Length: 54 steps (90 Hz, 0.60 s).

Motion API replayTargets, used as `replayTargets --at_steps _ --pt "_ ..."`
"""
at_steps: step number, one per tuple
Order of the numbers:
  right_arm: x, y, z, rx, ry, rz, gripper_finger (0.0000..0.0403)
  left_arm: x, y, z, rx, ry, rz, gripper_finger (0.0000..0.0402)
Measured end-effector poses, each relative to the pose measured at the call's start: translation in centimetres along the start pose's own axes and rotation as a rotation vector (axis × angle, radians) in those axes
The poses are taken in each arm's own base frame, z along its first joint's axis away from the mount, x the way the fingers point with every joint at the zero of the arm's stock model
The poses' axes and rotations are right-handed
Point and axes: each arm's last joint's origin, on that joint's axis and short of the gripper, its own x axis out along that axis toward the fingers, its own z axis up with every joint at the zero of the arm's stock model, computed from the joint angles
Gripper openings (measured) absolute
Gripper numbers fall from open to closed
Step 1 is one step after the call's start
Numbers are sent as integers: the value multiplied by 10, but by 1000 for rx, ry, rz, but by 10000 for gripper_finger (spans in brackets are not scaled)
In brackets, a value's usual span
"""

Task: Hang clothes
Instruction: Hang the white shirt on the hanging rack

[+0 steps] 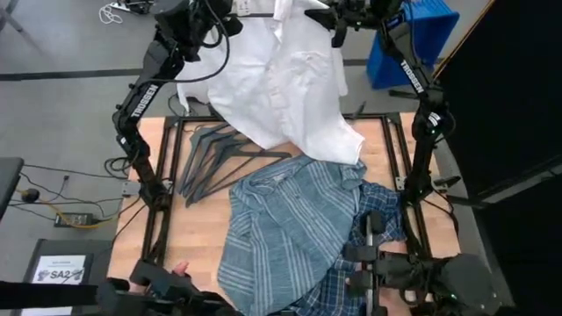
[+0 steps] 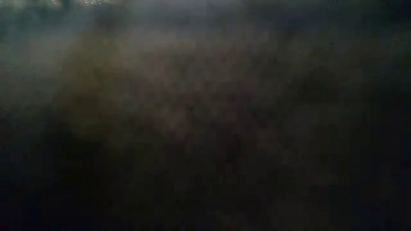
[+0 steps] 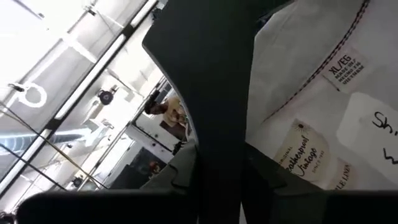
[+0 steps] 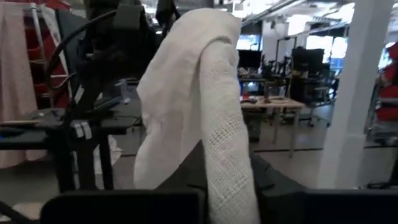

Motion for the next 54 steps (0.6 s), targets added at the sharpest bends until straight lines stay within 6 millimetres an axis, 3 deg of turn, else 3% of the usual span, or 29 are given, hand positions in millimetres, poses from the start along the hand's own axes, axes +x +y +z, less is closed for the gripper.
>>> replayTargets --at_steps 23,40,54 --pt "8 9 8 -26 -63 -95 6 5 6 7 -89 -96 101 107" --pt "-10 5 18 -16 -58 -305 6 9 -5 8 -93 -126 46 92" --pt "-27 10 28 -14 -12 -296 5 11 -6 7 -92 -122 49 73"
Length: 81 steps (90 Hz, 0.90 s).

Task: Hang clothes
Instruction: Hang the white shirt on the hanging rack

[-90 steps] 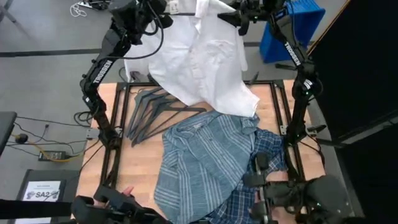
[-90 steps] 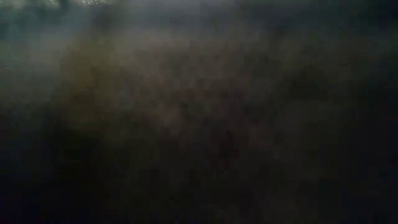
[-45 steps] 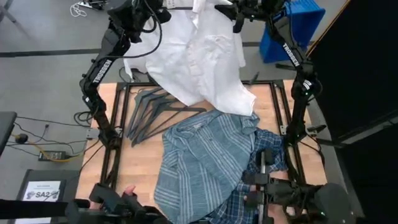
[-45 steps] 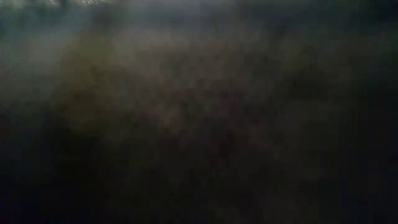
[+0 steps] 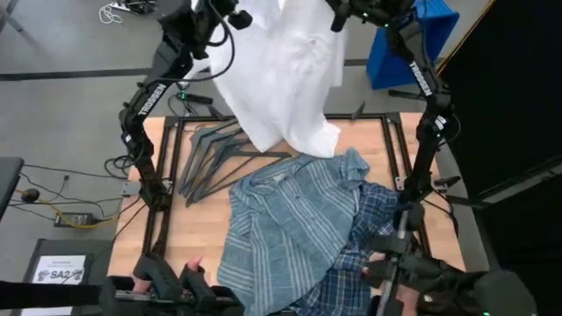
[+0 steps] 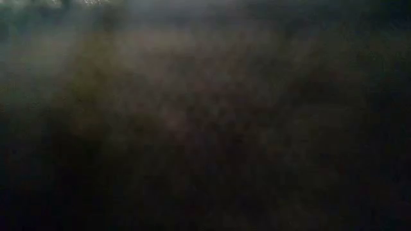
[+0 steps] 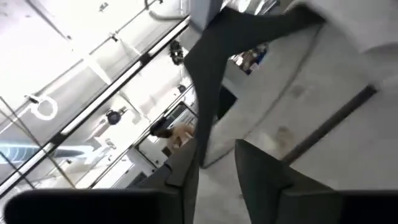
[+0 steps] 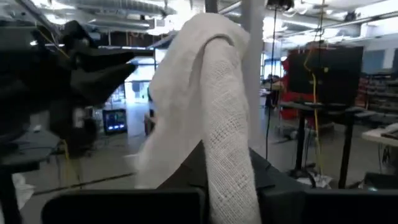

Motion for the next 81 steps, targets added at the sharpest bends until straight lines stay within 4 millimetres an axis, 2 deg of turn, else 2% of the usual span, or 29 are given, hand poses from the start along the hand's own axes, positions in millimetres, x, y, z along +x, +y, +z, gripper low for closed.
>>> replayTargets --at_steps 17,40,54,62,81 --pt "-8 0 -3 30 90 22 5 3 -6 -2 0 13 -14 64" --pt "-18 -18 -10 63 146 -45 5 2 -16 -10 4 94 -119 64" --pt "-20 -22 -10 72 150 -74 7 1 -22 -14 19 126 -167 64" --pt "-20 -22 -11 98 154 -75 24 0 -25 -17 14 155 -206 64" --pt "-20 -23 -12 97 153 -67 100 -6 -37 -27 69 235 -348 64"
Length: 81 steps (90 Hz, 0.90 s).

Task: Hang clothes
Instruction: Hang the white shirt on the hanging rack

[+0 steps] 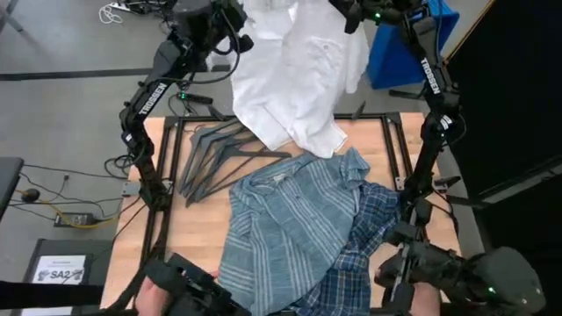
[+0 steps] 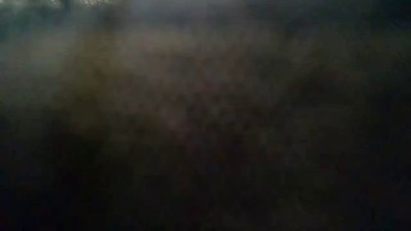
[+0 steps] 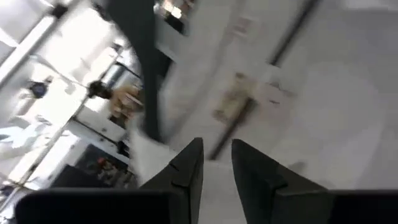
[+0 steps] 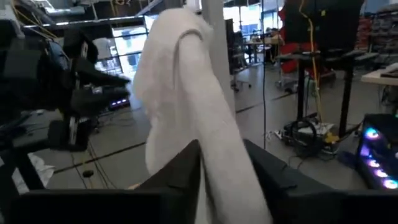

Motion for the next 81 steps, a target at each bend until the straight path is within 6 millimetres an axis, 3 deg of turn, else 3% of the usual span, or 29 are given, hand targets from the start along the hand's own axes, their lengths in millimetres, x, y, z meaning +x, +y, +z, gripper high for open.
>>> replayTargets --at_steps 29,48,56,63,76,81 --pt "-21 -11 10 -52 -19 -65 197 -13 4 -6 36 70 -36 64" --pt "-52 -1 31 -135 -67 -43 215 -39 21 -6 -19 57 -23 65" --pt "-64 12 38 -197 -65 59 194 -57 27 -7 -100 -10 -131 64" --pt "-65 29 34 -289 -10 161 152 -69 26 -9 -128 -63 -268 59" --pt "-44 63 6 -456 196 156 32 -67 15 -15 -132 -13 -382 25" --pt "-32 72 -9 -481 285 183 12 -61 7 -17 -131 12 -425 10"
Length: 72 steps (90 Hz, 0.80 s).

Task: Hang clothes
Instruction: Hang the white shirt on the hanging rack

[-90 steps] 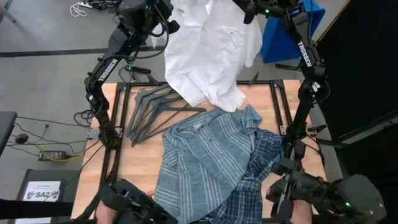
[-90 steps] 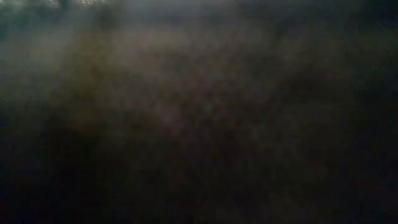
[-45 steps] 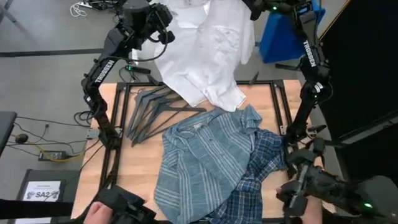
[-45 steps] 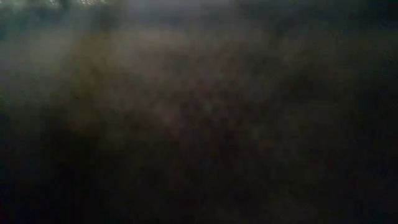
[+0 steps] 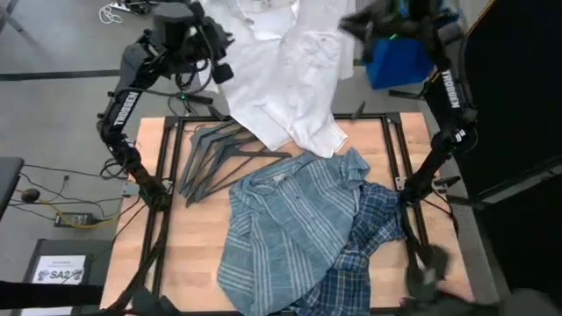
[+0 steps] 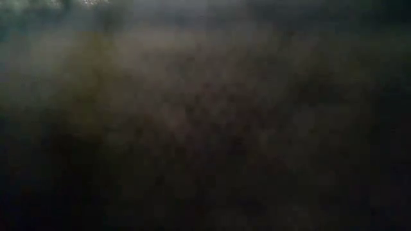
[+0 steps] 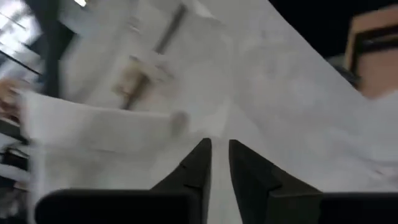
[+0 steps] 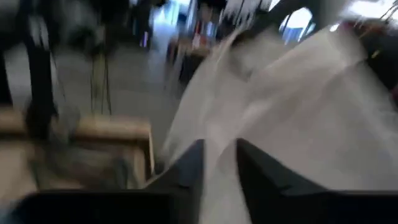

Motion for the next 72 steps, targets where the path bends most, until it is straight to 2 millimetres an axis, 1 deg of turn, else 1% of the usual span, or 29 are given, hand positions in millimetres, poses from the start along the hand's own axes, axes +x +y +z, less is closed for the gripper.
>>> replayTargets --at_steps 7,13,24,33,38,45,53,57,63,72 --pt "26 14 -11 3 81 107 14 18 -8 -5 -13 40 -92 4" --pt "50 24 -27 22 164 192 12 41 -17 -13 -31 98 -179 3" --pt "98 40 -67 70 340 300 2 98 -44 -33 -48 210 -319 1" --pt "131 48 -104 122 457 365 6 144 -69 -57 -40 297 -398 0" --pt "147 50 -125 149 505 392 4 168 -82 -73 -16 345 -431 0" --pt "168 47 -157 167 581 380 1 200 -99 -99 24 410 -478 0" --pt "187 35 -191 179 691 291 2 229 -112 -126 43 468 -500 0" --pt "194 27 -207 174 734 228 2 242 -114 -139 56 497 -494 0" --pt "204 15 -231 161 786 139 1 259 -112 -156 64 540 -437 0" --pt "213 -5 -259 163 822 -13 3 281 -107 -174 68 562 -327 0"
